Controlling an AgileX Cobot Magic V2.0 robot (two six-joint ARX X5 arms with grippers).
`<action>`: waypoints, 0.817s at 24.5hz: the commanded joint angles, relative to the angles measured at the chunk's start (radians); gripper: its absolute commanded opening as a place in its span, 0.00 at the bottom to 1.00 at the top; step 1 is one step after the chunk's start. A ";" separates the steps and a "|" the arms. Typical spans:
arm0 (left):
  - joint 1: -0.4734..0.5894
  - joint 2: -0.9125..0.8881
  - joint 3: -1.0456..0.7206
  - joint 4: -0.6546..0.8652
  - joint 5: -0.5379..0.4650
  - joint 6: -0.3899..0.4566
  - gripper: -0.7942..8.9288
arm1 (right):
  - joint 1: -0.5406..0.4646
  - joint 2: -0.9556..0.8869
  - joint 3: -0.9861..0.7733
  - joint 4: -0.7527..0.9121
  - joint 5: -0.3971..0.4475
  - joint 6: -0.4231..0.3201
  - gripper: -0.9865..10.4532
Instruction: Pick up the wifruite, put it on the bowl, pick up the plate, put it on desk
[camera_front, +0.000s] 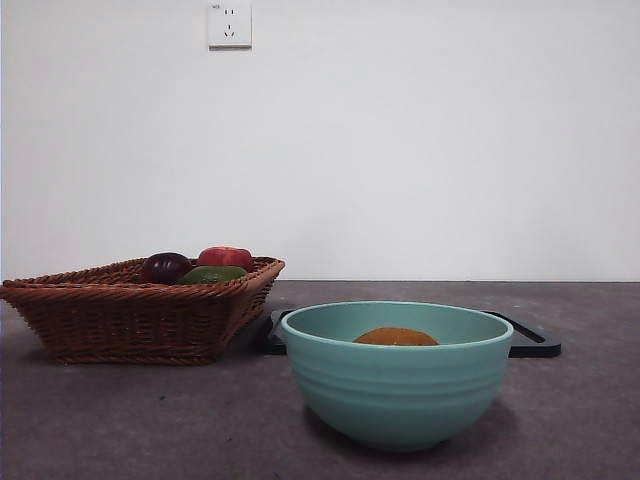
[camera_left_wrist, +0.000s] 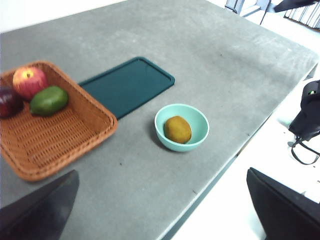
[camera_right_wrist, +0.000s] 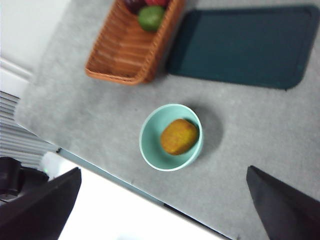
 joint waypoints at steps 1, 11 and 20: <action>-0.008 -0.007 -0.011 0.012 0.000 -0.015 0.70 | 0.031 0.065 0.013 0.004 0.034 -0.030 0.57; -0.008 -0.007 -0.016 0.058 0.001 -0.015 0.70 | 0.245 0.389 0.013 0.096 0.252 -0.038 0.57; -0.008 -0.007 -0.016 0.064 0.001 -0.015 0.70 | 0.391 0.721 0.012 0.160 0.337 -0.089 0.57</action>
